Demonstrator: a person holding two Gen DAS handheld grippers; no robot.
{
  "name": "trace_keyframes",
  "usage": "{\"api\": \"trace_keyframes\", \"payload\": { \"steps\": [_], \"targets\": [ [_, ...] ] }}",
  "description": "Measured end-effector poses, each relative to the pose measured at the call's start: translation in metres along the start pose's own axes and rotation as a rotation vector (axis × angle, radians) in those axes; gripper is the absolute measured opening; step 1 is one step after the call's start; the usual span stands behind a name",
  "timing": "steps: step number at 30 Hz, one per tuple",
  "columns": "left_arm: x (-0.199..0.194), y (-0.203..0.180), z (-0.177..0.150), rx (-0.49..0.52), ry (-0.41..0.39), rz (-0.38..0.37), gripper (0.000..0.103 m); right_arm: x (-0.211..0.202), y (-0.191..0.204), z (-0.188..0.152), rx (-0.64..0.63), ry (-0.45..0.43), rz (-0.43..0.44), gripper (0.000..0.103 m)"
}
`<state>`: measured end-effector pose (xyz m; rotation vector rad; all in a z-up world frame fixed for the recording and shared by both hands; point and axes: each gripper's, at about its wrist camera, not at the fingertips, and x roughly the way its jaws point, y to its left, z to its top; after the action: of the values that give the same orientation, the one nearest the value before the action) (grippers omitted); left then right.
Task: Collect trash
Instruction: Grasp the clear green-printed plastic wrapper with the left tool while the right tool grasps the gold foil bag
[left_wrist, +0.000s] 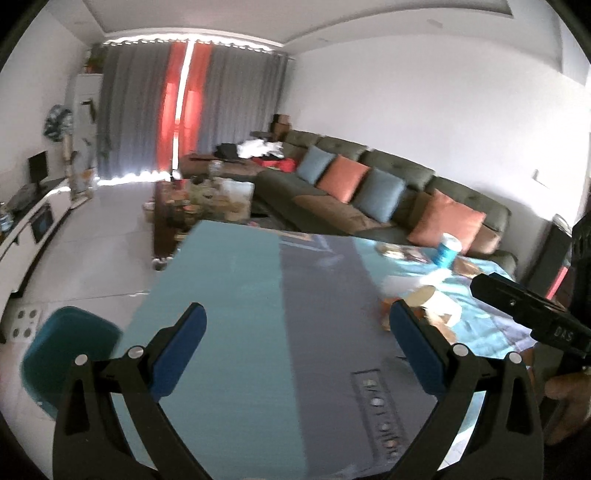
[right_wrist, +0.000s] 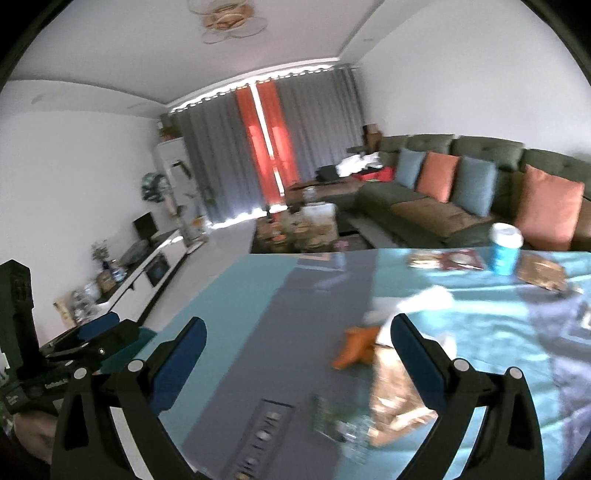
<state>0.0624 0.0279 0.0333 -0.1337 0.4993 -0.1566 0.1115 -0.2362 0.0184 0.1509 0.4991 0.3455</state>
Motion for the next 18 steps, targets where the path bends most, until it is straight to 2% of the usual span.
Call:
{"api": "trace_keyframes", "payload": {
  "steps": [9,18],
  "targets": [
    [0.052,-0.084,-0.030,0.124,0.094,-0.126,0.098,-0.033,-0.073,-0.021,0.108,-0.009,-0.158,0.096],
    [0.116,-0.144,-0.066,0.227,0.222,-0.238,0.098,-0.034,-0.097,-0.029,0.157,0.009,-0.175,0.096]
  ]
}}
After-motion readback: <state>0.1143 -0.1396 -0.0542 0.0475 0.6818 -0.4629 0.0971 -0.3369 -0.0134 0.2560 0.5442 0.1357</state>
